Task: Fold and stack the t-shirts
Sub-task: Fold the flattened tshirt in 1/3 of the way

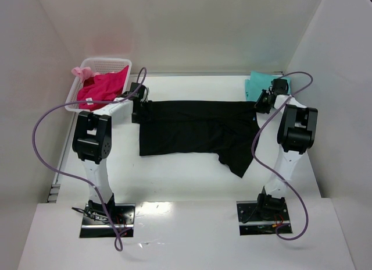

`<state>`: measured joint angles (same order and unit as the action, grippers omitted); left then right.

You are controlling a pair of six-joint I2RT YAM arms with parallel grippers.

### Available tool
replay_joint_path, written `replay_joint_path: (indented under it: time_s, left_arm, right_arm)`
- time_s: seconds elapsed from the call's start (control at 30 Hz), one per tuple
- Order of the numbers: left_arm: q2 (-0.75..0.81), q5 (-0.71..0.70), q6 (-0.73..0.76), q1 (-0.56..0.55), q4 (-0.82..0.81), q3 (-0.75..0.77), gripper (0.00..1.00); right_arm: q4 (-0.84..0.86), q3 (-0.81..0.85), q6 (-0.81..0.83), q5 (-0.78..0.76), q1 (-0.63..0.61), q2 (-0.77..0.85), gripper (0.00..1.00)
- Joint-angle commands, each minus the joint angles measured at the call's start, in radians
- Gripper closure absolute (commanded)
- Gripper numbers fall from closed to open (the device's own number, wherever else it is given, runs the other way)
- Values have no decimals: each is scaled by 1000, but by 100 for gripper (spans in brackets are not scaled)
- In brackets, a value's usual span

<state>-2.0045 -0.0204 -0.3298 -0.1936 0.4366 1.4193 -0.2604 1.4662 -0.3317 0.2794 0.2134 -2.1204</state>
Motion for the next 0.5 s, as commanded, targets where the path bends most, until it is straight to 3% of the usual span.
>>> replay_joint_path:
  time_s: [0.0,0.13,0.23,0.27,0.33,0.37,0.47]
  left_arm:
    - [98,89,43,-3,8,23,37]
    - [174,152,43,-3,8,33,29]
    - [249,152,43,-3,30,15,24]
    - [285,161,28,-3,30,-12,21]
    - [320,172,11,-3,30,-48,19]
    - [358,184,-11,-3,30,-90,19]
    - [456,223,-60,-3,30,-184,16]
  right_arm:
    - [-3,26,0,65,0,140,79]
    - [6,-30,-32,77,0,279,68]
    - [6,-125,-56,47,0,445,47]
    - [6,-224,-110,32,0,514,31]
    - [18,-294,-138,32,0,580,24]
    - [18,-357,-162,23,0,637,0]
    - [-63,-460,-185,3,0,733,0]
